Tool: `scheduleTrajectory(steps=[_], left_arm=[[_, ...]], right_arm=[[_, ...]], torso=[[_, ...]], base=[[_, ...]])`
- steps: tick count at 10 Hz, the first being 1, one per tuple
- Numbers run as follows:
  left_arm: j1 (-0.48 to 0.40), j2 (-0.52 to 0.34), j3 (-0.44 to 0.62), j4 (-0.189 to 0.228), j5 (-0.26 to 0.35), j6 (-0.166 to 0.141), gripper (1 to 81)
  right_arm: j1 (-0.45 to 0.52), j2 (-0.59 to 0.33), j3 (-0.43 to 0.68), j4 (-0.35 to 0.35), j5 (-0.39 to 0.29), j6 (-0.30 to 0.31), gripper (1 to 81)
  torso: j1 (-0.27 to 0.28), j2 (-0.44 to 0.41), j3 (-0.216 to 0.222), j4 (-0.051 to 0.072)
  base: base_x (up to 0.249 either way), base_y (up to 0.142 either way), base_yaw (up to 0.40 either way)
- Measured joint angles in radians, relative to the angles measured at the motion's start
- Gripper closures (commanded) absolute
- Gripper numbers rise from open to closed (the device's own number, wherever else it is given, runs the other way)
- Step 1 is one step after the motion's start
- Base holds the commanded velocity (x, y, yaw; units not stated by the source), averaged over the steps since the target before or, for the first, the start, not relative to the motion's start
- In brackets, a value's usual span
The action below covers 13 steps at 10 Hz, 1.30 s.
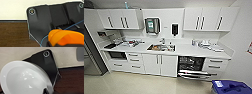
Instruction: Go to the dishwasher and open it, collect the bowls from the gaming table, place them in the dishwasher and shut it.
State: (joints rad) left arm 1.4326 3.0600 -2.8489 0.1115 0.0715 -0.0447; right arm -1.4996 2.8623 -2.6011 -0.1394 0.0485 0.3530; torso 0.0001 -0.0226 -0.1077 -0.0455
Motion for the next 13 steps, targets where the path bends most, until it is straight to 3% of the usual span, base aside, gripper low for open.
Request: scheduleTrajectory(steps=[13], left_arm=[[0.000,0.004,0.005,0.000,0.000,0.000,81.1]], right_arm=[[-0.002,0.003,-0.006,0.000,0.003,0.000,81.1]], torso=[[0.000,0.000,0.000,0.000]], base=[[0.175,0.000,0.000]])
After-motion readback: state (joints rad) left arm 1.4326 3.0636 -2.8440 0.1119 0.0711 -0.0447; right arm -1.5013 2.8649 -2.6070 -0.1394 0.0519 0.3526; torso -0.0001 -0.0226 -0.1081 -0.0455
